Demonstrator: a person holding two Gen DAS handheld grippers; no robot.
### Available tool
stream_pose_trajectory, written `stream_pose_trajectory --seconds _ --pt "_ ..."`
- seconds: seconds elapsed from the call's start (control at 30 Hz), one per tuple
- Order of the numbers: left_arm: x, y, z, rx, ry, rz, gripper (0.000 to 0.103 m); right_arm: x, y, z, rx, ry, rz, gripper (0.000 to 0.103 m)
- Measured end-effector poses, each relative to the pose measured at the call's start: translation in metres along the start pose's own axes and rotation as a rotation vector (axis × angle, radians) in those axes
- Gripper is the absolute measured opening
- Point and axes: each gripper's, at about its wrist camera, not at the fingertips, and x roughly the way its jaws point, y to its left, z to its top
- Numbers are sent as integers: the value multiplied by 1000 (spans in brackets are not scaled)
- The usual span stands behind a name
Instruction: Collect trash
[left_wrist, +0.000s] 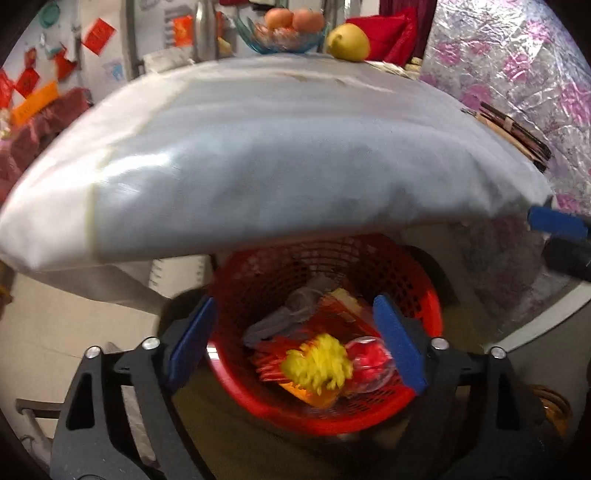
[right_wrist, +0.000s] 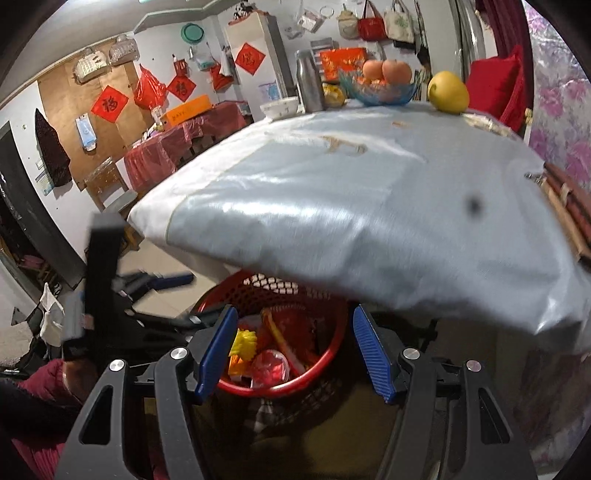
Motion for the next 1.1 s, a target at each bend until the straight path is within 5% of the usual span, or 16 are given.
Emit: stream_pose_trajectory --seconds 0.13,0.3,0.43,0.8,0.97,1.1 --pt "-30 7 -3 21 -49 109 95 1 5 -4 26 22 -6 64" --pt "-69 18 -7 -5 -88 202 96 -12 17 4 66 11 -23 83" --pt "-90 20 -14 -23 -96 206 96 -33 47 5 38 -40 -66 97" --pt "-101 17 -51 -41 -64 184 96 -32 73 -44 67 2 -200 97" --pt "-91 15 -55 -56 -62 164 96 -20 71 -48 63 -36 -324 97" --pt "-79 18 -58 -84 -40 159 96 -9 63 -51 105 -21 -321 97"
